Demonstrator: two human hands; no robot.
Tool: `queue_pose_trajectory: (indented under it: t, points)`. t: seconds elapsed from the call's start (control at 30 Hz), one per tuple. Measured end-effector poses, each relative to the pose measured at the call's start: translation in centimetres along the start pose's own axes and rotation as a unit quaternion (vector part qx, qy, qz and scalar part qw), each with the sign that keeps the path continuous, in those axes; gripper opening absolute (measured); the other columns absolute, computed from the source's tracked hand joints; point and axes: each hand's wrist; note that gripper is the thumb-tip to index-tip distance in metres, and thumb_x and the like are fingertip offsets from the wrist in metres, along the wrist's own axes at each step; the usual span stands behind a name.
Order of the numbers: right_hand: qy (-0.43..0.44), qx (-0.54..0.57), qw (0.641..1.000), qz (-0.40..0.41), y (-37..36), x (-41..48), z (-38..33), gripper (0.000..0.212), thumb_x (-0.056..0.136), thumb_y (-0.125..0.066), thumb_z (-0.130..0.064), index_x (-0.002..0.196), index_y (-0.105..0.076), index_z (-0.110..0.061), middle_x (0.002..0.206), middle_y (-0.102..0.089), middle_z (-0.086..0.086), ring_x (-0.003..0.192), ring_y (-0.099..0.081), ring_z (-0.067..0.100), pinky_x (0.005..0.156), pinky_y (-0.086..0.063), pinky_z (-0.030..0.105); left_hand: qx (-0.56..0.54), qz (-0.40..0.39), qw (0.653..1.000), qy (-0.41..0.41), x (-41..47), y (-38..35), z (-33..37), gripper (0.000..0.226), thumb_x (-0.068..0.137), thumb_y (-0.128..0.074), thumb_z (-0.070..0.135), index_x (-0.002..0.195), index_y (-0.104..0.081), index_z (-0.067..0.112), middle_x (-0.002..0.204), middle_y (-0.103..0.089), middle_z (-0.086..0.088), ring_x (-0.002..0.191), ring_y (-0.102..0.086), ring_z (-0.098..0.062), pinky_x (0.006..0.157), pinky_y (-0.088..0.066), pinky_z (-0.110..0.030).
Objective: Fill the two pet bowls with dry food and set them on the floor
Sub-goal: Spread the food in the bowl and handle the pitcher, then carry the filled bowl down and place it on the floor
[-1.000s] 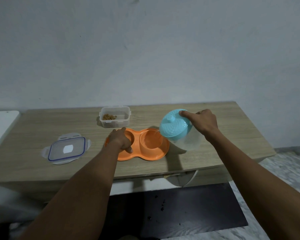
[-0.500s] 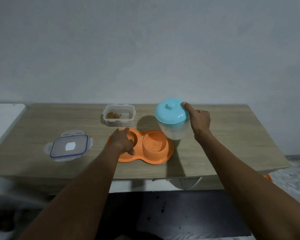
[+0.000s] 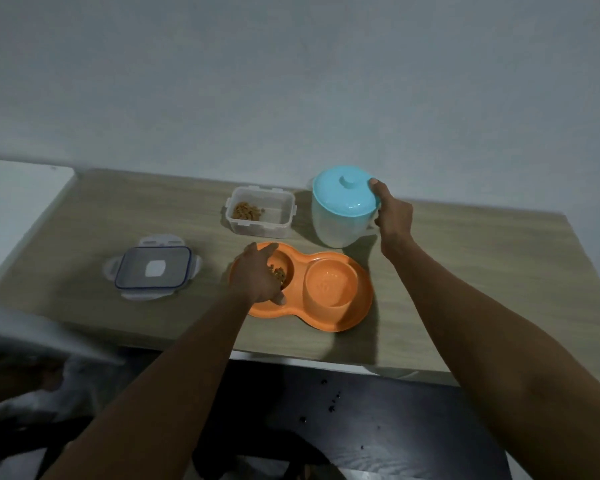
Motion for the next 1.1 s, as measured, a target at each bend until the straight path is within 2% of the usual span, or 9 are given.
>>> queue_pose_trajectory:
  t: [0.1, 0.23, 0.33, 0.4, 0.57, 0.77, 0.87, 0.97, 1.1]
  points:
    - [0.006, 0.000, 1.000, -0.012, 0.0, 0.6, 0.0, 0.080, 0.057, -0.080, -0.062, 0.094, -0.072, 0.008, 0.071, -0.060, -0.001, 0.064, -0.054, 0.011, 0.060, -0.045, 0.031, 0.008, 0.005, 1.000, -0.001, 0.2, -0.2, -0.3, 0.129, 0.047, -0.096, 0.022, 0.155, -0.025, 0.031, 0.164, -0.013, -0.013, 0.146, -0.025, -0.036, 0.114, -0.034, -0.046]
    - [0.017, -0.019, 1.000, 0.001, 0.1, -0.3, 0.5, 0.064, 0.067, -0.075, -0.071, 0.087, -0.061, -0.011, 0.081, -0.060, 0.000, 0.074, -0.055, 0.015, 0.067, -0.044, 0.028, 0.015, 0.002, 1.000, 0.002, 0.2, -0.2, -0.3, 0.129, 0.048, -0.096, 0.022, 0.155, -0.024, 0.032, 0.164, -0.011, -0.012, 0.148, -0.022, -0.035, 0.115, -0.033, -0.045]
    - [0.009, -0.002, 0.999, 0.051, 0.2, -2.1, 3.1, 0.067, 0.080, -0.063, -0.074, 0.117, -0.056, -0.019, 0.116, -0.061, -0.001, 0.096, -0.061, 0.011, 0.074, -0.047, 0.027, 0.015, -0.004, 1.000, 0.004, 0.1, 0.0, -0.1, 0.129, 0.050, -0.095, 0.022, 0.155, -0.022, 0.032, 0.165, -0.008, -0.012, 0.149, -0.019, -0.034, 0.116, -0.031, -0.045]
    - [-0.033, -0.032, 0.996, 0.074, 0.7, -3.6, 5.7, 0.064, 0.088, -0.057, -0.069, 0.128, -0.054, -0.020, 0.133, -0.057, 0.008, 0.113, -0.060, 0.023, 0.093, -0.051, 0.040, 0.015, -0.006, 1.000, 0.006, -0.2, 0.1, -0.2, 0.128, 0.052, -0.095, 0.023, 0.155, -0.021, 0.033, 0.165, -0.007, -0.010, 0.151, -0.016, -0.032, 0.116, -0.029, -0.046]
    - [0.028, -0.199, 0.977, 0.078, 2.2, -8.6, 10.6, 0.039, 0.097, -0.061, -0.037, 0.121, -0.069, -0.008, 0.122, -0.068, 0.016, 0.114, -0.063, 0.033, 0.091, -0.047, 0.035, 0.016, -0.009, 1.000, -0.010, -0.7, 0.5, -0.6, 0.127, 0.054, -0.093, 0.031, 0.156, -0.018, 0.034, 0.165, -0.007, -0.007, 0.152, -0.010, -0.030, 0.117, -0.025, -0.052]
    - [0.006, -0.240, 0.968, 0.077, 1.7, -12.0, 11.2, 0.053, 0.101, -0.053, -0.039, 0.143, -0.057, -0.007, 0.140, -0.059, 0.019, 0.128, -0.056, 0.036, 0.109, -0.046, 0.049, -0.122, 0.111, 0.986, -0.028, -1.5, -0.8, -3.5, 0.088, 0.073, -0.075, 0.055, 0.150, -0.038, 0.029, 0.162, -0.025, -0.003, 0.151, -0.014, -0.025, 0.120, -0.019, -0.046]
    - [-0.011, -0.222, 0.969, 0.111, 1.7, -12.6, 11.4, 0.045, 0.101, -0.052, -0.038, 0.131, -0.066, -0.006, 0.126, -0.065, 0.017, 0.113, -0.061, 0.034, 0.099, -0.049, 0.044, -0.149, 0.184, 0.971, 0.006, -2.1, -1.3, -5.1, 0.058, 0.087, -0.061, 0.048, 0.137, -0.056, 0.018, 0.146, -0.050, -0.011, 0.138, -0.042, -0.030, 0.114, -0.033, -0.047]
    - [-0.028, -0.192, 0.971, 0.138, 1.9, -13.1, 11.7, 0.039, 0.100, -0.055, -0.035, 0.108, -0.072, 0.000, 0.078, -0.059, -0.001, 0.087, -0.058, 0.026, 0.079, -0.042, 0.035, -0.163, 0.190, 0.968, 0.012, -2.8, -1.2, -5.7, 0.043, 0.092, -0.057, 0.039, 0.124, -0.065, 0.011, 0.124, -0.065, -0.015, 0.118, -0.057, -0.035, 0.101, -0.044, -0.042]
    - [-0.056, -0.186, 0.972, 0.134, 2.0, -13.4, 11.6, 0.034, 0.097, -0.061, -0.035, 0.105, -0.074, -0.004, 0.071, -0.055, -0.007, 0.077, -0.054, 0.020, 0.079, -0.041, 0.035, -0.201, 0.176, 0.964, 0.013, -3.2, -0.7, -5.6, 0.034, 0.091, -0.061, 0.032, 0.113, -0.070, 0.008, 0.114, -0.070, -0.015, 0.107, -0.062, -0.036, 0.088, -0.047, -0.037]
Point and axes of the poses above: each hand's wrist, its own x-axis towards the middle knuckle, its own y-axis out of the back of the hand, z = x × y
